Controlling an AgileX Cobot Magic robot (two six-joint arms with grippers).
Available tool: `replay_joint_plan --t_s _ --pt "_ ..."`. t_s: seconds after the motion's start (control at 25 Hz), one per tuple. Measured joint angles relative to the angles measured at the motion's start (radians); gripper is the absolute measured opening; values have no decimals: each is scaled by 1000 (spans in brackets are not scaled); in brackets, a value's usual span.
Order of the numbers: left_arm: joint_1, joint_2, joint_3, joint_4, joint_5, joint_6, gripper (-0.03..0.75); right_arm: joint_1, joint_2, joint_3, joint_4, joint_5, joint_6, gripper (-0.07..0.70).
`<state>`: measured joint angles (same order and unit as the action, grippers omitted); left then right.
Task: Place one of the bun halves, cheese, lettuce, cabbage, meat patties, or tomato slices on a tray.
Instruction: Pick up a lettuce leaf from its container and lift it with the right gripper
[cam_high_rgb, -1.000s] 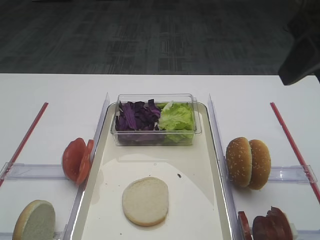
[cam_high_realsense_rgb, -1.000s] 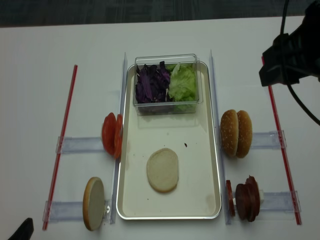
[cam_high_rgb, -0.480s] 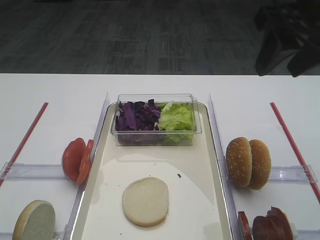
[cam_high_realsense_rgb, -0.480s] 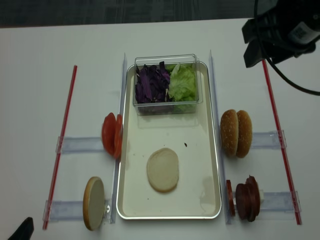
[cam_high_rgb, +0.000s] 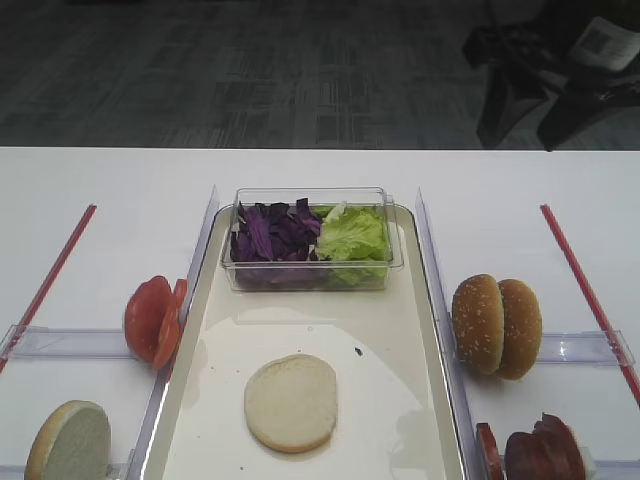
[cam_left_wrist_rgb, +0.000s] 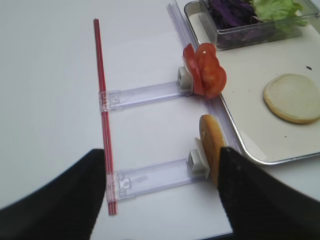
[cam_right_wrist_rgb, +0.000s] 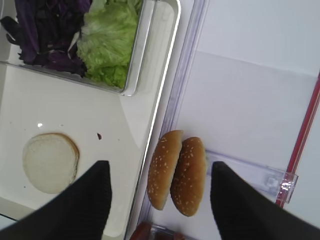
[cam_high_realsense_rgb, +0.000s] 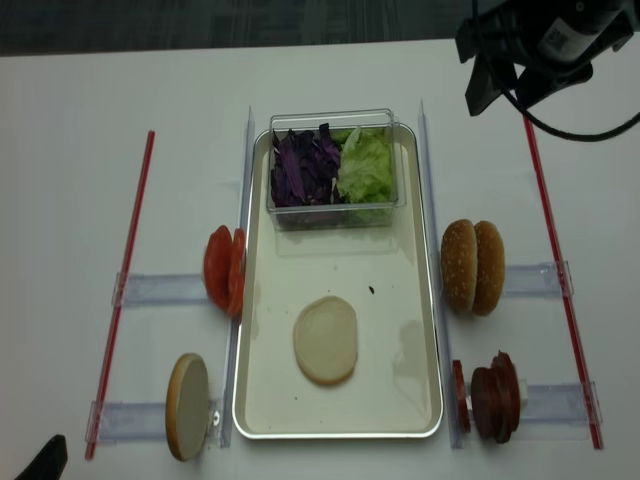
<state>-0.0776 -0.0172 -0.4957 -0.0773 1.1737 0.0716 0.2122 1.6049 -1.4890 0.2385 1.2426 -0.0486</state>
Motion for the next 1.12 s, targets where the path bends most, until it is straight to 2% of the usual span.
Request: replay_joint_plan --t_s 0.76,0.92,1.12 --pt "0 0 0 0 0 0 457 0 244 -218 -5 -2 26 463" --pt "0 0 0 0 0 0 457 25 276 -241 -11 -2 26 436" --pt "0 0 0 0 0 0 457 107 342 -297 -32 -2 43 421"
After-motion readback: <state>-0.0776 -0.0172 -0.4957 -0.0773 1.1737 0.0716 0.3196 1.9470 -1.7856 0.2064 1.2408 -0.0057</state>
